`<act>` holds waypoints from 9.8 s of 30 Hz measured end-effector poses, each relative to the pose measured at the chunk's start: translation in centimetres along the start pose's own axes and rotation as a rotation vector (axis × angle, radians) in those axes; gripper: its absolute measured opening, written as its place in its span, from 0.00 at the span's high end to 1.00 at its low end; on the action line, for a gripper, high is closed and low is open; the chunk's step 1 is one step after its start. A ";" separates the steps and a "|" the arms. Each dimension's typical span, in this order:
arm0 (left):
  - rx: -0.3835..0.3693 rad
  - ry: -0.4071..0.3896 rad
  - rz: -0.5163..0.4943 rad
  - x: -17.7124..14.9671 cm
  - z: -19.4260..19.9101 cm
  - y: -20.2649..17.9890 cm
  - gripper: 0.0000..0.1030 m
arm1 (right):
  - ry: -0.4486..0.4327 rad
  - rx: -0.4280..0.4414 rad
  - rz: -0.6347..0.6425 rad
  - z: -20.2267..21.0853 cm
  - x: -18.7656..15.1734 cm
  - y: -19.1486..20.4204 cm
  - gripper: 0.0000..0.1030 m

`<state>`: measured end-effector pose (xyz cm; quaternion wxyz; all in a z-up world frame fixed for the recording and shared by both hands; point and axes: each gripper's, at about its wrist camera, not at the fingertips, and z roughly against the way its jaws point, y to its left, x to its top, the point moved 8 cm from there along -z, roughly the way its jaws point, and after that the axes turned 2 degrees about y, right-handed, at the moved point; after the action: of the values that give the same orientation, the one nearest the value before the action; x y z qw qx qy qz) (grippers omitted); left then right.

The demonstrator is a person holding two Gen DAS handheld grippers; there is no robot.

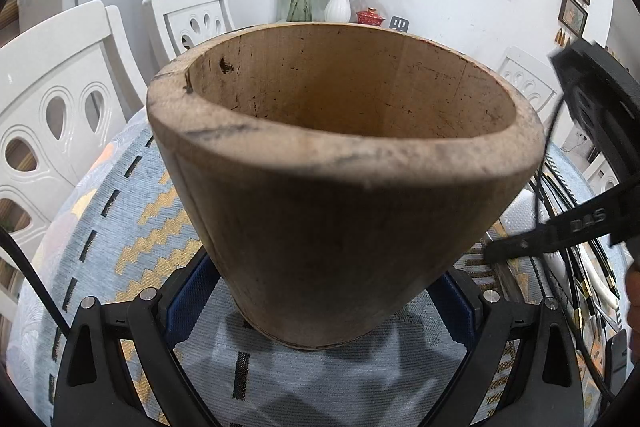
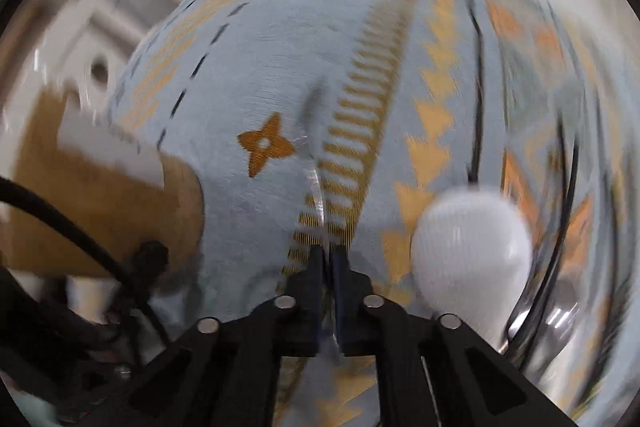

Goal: Organize utensils
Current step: 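Grasp the silver fork by its handle with the right gripper, then carry the fork into the wooden cup with the right gripper while the left gripper holds the cup, then open the right gripper to release the fork into the cup, then move the right gripper to the pile and grasp a silver spoon, then lift the silver spoon and carry it toward the wooden cup, then lower the spoon into the cup and open the right gripper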

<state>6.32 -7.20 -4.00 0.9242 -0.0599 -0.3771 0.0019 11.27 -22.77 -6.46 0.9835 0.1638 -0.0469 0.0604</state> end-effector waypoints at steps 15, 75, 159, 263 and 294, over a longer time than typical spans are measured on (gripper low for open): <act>-0.001 0.000 0.002 -0.1 0.1 -0.1 0.05 | 0.028 -0.005 -0.084 1.5 -1.3 -0.2 0.83; -0.002 0.002 0.004 0.0 0.2 -0.1 0.06 | -0.477 0.196 0.114 15.8 3.5 14.2 0.97; -0.004 0.006 0.005 0.4 0.9 -1.4 0.05 | -0.145 -0.214 -0.347 8.3 -5.0 -13.3 0.73; -0.008 0.011 0.010 0.3 0.4 -1.1 0.05 | -0.628 0.459 -0.012 24.3 4.7 13.3 0.97; -0.012 0.011 0.013 0.6 0.6 -0.5 0.05 | -0.430 0.248 0.103 17.5 3.9 15.0 0.87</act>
<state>6.34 -7.63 -3.12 0.9259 -0.0679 -0.3717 0.0056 11.79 -13.99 15.25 0.9189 0.2899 -0.2555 0.0794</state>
